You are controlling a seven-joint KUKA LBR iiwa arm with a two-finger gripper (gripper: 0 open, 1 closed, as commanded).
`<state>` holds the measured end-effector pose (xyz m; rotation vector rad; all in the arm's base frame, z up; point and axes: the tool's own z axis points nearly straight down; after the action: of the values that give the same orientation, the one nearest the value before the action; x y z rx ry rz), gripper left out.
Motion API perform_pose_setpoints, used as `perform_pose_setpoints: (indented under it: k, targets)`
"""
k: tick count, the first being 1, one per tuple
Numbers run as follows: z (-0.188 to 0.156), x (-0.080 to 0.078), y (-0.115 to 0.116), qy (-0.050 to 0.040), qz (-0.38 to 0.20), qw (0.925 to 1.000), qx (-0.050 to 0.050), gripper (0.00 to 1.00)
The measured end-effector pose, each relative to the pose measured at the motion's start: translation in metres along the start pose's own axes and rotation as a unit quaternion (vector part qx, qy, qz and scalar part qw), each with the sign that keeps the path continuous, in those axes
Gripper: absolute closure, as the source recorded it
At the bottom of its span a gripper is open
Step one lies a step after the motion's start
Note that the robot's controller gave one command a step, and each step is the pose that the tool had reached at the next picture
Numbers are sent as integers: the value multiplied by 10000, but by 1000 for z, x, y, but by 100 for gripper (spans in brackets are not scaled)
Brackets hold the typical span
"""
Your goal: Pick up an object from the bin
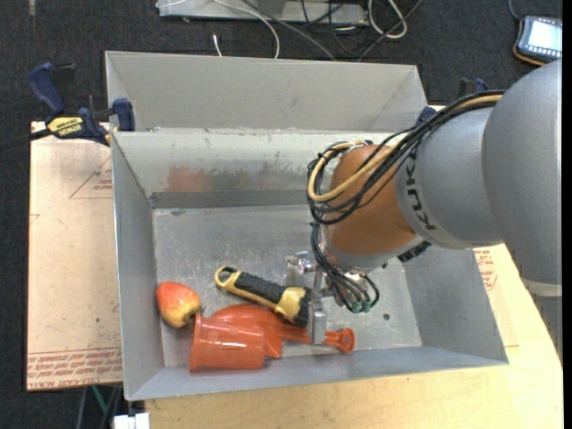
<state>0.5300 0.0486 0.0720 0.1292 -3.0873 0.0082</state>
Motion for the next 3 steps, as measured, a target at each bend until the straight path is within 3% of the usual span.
perform_pose_setpoints:
  k: [1,2,3]
  targets:
    - [-33,-12,26,-343,436,9985,-18,0]
    - [-28,-1,45,-57,385,9992,-14,0]
    - [1,-21,73,-297,804,9963,-33,0]
